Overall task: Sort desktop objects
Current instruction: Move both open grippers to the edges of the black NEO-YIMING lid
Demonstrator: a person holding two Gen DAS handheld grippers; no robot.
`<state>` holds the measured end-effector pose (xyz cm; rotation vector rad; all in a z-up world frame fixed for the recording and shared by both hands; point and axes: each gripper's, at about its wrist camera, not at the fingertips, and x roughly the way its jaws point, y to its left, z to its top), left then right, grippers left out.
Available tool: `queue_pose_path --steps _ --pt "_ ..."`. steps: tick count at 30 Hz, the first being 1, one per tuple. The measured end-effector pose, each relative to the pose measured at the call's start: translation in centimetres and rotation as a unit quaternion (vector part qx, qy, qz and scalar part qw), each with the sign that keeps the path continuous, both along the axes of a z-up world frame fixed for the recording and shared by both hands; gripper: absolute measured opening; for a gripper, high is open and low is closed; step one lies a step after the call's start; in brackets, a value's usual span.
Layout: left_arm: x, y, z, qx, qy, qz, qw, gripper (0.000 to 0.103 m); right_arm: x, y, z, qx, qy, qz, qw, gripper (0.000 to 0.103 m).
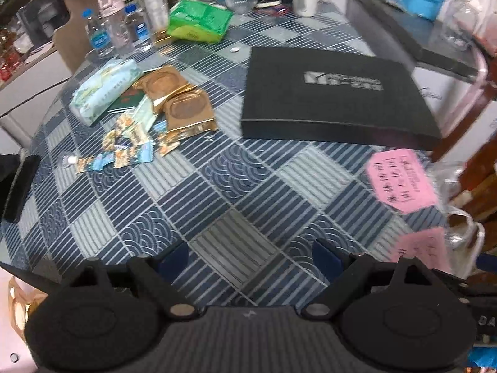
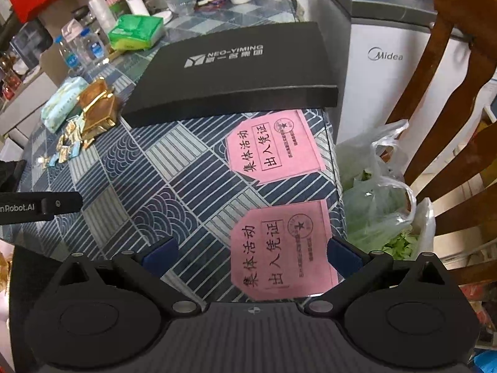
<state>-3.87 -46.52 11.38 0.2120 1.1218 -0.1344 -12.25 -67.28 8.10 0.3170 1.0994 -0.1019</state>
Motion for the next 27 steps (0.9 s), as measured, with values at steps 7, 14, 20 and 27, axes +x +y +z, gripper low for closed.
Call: queue_pose_path --steps 7,14,20,27 --pt "0.9 -0.1 -0.8 0.019 -0.005 0.006 0.9998 0.103 1.4 -0.4 -1.4 0.002 0.008 0.0 1.0 0.103" --pt "1.9 -0.7 -1.2 0.007 -0.013 -0.028 0.9995 0.103 2.3 0.1 -1.4 -0.012 0.013 -0.01 1.0 0.103" --pt "3.2 -1.1 -1.7 0.003 -0.017 -0.04 0.9991 0.103 3.8 -0.1 -1.3 -0.028 0.011 -0.013 0.999 0.103" --pt "5.5 -1.3 -2.3 -0.004 -0.017 -0.031 0.9994 0.103 6.5 -0.1 -1.4 -0.04 0.006 -0.004 0.999 0.103"
